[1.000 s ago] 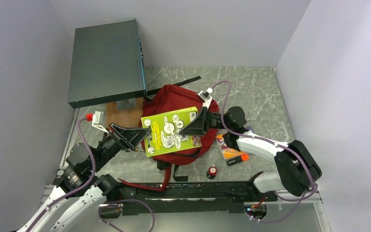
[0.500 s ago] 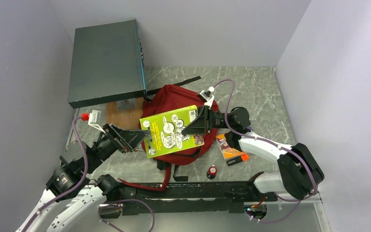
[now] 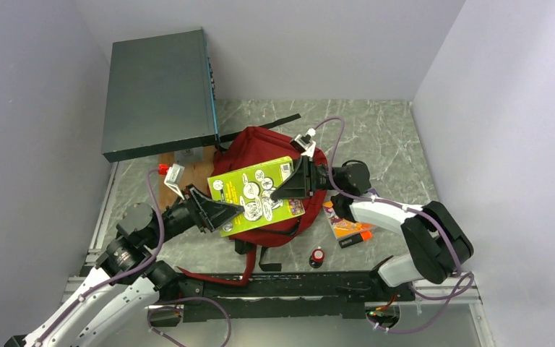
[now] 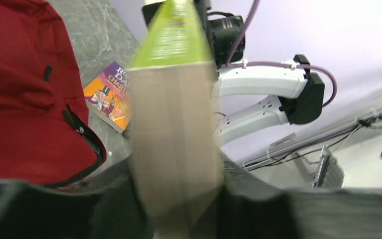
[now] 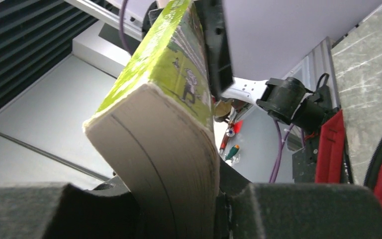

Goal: Pack the student bag
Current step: Pick up the book from the center of the board, then place the book in the student bag.

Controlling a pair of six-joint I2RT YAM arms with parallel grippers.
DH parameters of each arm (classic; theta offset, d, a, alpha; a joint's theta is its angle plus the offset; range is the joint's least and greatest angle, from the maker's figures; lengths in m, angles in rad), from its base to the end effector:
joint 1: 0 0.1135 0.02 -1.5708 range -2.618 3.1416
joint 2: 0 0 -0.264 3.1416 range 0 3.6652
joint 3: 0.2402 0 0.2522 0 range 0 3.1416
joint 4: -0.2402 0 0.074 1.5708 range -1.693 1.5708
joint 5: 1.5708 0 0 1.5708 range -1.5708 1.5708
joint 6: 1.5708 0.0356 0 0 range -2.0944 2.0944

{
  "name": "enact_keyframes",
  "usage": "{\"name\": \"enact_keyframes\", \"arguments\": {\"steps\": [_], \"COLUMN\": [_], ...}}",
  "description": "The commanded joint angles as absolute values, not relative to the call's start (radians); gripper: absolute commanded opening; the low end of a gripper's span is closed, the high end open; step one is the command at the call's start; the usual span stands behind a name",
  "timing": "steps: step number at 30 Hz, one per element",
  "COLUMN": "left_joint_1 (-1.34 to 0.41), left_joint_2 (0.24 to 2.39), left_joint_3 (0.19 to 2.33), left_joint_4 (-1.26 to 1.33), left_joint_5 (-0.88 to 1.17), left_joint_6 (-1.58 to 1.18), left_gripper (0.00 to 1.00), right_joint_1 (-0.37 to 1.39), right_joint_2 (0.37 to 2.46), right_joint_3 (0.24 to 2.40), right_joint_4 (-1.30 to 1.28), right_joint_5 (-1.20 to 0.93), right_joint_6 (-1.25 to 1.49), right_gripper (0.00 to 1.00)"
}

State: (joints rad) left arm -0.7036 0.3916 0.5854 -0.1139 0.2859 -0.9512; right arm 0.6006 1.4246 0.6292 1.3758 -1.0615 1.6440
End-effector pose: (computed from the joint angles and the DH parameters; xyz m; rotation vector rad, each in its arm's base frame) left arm 0.0794 -0.0805 0.3289 0.0526 1.7015 -1.5052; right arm 0.2070 0.1795 0.2918 -0.5338 1.6943 2.3131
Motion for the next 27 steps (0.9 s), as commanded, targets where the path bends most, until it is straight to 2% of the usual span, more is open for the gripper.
{"name": "enact_keyframes", "arguments": {"steps": [1,3,5,7,10,13,18,27], "left_joint_1": [-0.702,-0.702,-0.702,-0.703,-0.702,-0.702,-0.702,-0.703], "left_joint_2": [0.410,0.398,0.380,0.367,0.371,0.395,0.429,0.342], "left_joint_3": [0.638,0.660,0.697,0.765,0.872,0.958,1.089,1.187], "left_joint_4": [-0.065,-0.142,-0.259,-0.412,-0.630,-0.776,-0.961,-1.147], "left_joint_5": [0.345,0.298,0.216,0.086,-0.067,-0.131,-0.176,-0.338], "left_joint_6": [-0.878,-0.847,-0.816,-0.799,-0.789,-0.768,-0.734,-0.756], "left_gripper": [0.31,0.12,0.00,0.00,0.00,0.00,0.00,0.00], "right_joint_1": [0.599,0.594,0.583,0.576,0.577,0.577,0.615,1.063], "right_joint_2": [1.355,1.310,1.248,1.195,1.162,1.148,1.164,1.342], "right_joint_3": [0.658,0.671,0.706,0.782,0.879,0.905,0.904,1.081], "right_joint_4": [1.304,1.064,0.713,0.354,-0.055,-0.216,-0.280,-0.368], "right_joint_5": [-1.031,-1.025,-0.976,-0.874,-0.652,-0.485,-0.350,0.045], "right_joint_6": [1.546,1.409,1.180,0.912,0.663,0.544,0.400,0.154], "right_gripper": [0.16,0.31,0.44,0.58,0.71,0.78,0.79,0.80]}}
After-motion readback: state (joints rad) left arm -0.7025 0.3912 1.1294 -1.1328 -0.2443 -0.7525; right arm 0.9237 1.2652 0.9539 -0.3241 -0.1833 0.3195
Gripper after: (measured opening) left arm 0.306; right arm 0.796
